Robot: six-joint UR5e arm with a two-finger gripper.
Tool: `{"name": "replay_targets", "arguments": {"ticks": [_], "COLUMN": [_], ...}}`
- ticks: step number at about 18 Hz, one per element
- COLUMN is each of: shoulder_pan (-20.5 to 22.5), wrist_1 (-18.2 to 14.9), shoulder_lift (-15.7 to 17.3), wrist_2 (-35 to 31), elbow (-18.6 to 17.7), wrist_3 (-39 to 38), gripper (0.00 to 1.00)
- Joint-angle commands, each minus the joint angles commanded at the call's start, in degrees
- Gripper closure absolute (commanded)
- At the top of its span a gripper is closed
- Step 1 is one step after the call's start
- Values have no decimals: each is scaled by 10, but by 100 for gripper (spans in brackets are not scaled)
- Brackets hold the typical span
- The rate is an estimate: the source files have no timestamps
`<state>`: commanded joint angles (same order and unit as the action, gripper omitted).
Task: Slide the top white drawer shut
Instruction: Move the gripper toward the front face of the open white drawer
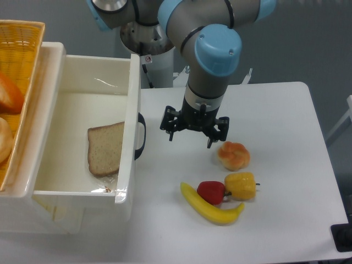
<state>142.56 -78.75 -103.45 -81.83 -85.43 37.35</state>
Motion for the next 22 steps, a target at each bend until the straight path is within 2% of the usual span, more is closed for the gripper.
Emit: {"name": "replay_targets", "arguments": {"ticks": [6,10,14,22], "shoulder_pan": [0,1,3,-1], "wrist_1": [2,5,9,9], "shoulder_lift": [-15,-32,-50,-59], "wrist_2": [-3,-50,-51,-50], "elbow": [-2,-31,-32,-45], "wrist_3": [4,1,-2,-1], "gripper": [0,0,0,0]}}
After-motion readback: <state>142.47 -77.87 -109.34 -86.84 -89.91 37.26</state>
